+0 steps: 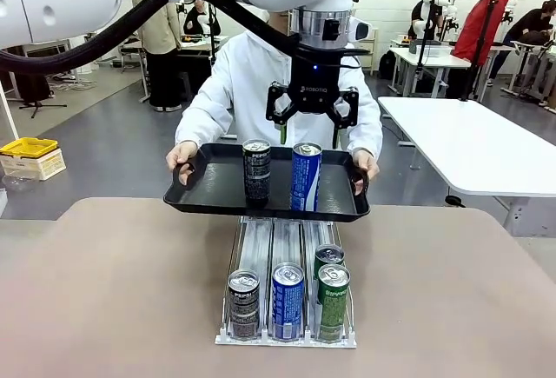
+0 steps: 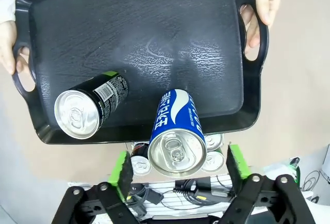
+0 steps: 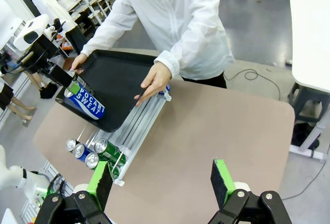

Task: Retrieve and hand over the desired beverage to the person.
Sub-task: Place the picked can on the Handle tray extended by the person.

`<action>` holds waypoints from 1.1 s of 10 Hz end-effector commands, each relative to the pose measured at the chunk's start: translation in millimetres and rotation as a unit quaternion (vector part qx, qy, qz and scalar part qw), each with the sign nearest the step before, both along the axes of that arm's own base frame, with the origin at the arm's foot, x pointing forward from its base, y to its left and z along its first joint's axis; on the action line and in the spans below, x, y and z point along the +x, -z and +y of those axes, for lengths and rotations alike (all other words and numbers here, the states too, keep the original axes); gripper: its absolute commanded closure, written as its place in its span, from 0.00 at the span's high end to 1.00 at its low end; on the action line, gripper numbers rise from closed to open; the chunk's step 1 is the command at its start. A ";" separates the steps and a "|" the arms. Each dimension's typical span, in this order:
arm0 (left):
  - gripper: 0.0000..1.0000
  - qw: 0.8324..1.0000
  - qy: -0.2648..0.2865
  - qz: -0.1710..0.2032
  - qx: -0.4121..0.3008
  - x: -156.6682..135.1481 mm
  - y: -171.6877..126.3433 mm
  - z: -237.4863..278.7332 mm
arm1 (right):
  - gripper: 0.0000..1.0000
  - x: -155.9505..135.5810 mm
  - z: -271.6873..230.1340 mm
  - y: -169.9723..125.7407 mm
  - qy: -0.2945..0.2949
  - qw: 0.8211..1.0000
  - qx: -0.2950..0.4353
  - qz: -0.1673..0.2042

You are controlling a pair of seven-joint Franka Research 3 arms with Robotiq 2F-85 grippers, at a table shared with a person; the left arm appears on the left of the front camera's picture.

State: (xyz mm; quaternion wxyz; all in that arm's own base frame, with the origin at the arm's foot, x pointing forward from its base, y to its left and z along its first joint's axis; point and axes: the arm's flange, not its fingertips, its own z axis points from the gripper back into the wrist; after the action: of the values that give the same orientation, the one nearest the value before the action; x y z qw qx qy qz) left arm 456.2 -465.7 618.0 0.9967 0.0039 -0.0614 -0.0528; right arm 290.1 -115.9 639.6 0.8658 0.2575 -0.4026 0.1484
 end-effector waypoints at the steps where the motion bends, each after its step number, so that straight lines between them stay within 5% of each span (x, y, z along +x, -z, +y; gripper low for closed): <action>1: 1.00 1.000 0.015 0.012 -0.002 3.3 -7.8 -1.0 | 1.00 2.2 1.1 0.8 -0.010 1.000 0.012 -0.003; 5: 1.00 0.999 0.031 0.014 -0.032 -18.4 -34.8 7.9 | 1.00 2.2 1.1 0.8 -0.010 1.000 0.012 -0.003; 8: 1.00 0.993 0.099 -0.015 -0.058 -121.3 -77.7 67.3 | 1.00 2.2 1.1 0.8 -0.010 1.000 0.012 -0.003; 11: 1.00 0.975 0.186 -0.095 -0.081 -187.2 -89.2 161.0 | 1.00 2.2 1.1 0.8 -0.010 1.000 0.012 -0.003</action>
State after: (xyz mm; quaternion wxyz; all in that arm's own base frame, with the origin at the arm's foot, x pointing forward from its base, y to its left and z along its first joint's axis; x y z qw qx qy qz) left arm 288.4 -365.4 742.1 0.9709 -0.0569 -0.1265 -0.1951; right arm 290.2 -116.0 639.4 0.8660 0.2576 -0.4022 0.1482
